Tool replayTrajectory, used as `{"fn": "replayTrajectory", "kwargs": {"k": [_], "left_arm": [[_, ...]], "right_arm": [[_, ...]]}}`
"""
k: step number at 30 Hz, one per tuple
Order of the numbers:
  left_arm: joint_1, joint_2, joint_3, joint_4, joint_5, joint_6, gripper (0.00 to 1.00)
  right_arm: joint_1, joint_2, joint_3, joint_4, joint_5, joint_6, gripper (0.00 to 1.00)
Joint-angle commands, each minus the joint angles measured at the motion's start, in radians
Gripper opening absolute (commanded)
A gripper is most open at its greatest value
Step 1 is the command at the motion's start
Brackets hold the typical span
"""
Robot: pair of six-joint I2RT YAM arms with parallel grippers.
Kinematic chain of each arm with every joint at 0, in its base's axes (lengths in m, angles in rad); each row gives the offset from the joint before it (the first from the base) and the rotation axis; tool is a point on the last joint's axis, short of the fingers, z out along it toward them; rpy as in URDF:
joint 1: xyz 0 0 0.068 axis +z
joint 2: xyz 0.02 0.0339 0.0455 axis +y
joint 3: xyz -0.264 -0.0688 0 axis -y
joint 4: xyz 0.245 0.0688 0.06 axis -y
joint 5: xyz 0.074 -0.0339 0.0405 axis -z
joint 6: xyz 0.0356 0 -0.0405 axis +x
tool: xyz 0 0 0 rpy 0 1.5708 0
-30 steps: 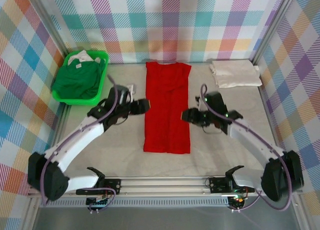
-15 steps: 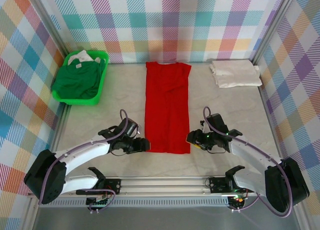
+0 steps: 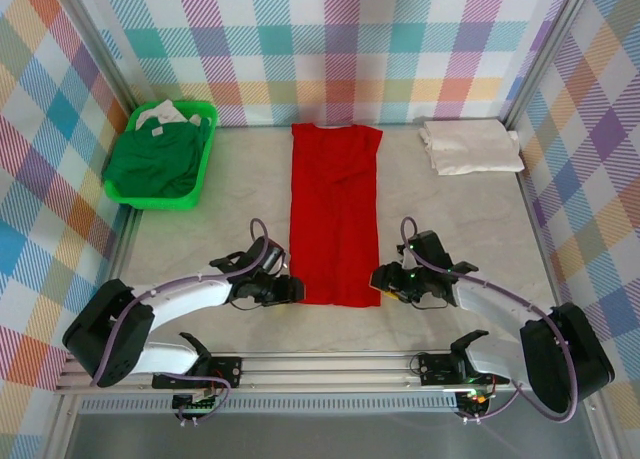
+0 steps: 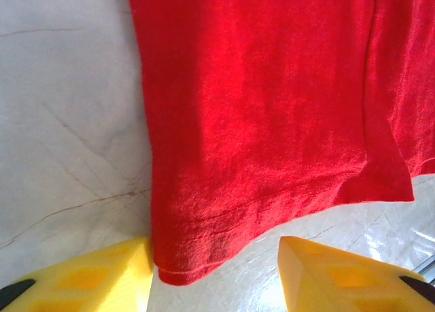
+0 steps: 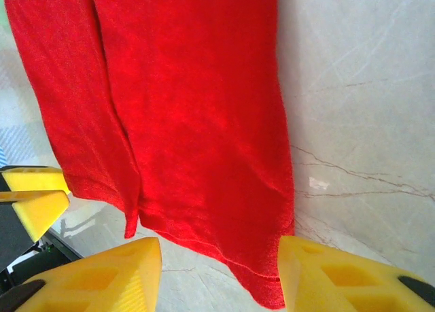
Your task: Fold and stack the t-shirts
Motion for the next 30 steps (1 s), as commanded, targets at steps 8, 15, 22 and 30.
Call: {"fn": "replayTrajectory", "kwargs": {"k": [8, 15, 22, 30], "left_arm": [[-0.036, 0.047, 0.018, 0.039, -0.043, -0.010, 0.22], [-0.036, 0.054, 0.026, 0.031, -0.057, -0.004, 0.11], [-0.036, 0.042, 0.009, 0.039, -0.071, -0.009, 0.03], [-0.037, 0.007, -0.003, 0.031, -0.088, -0.011, 0.00]], "right_arm": [[0.007, -0.008, -0.040, 0.038, -0.033, 0.039, 0.50], [0.029, 0.054, -0.041, 0.070, -0.078, 0.057, 0.50], [0.061, 0.131, -0.030, 0.137, -0.079, 0.081, 0.38], [0.073, 0.135, -0.011, 0.116, -0.029, 0.102, 0.11]]}}
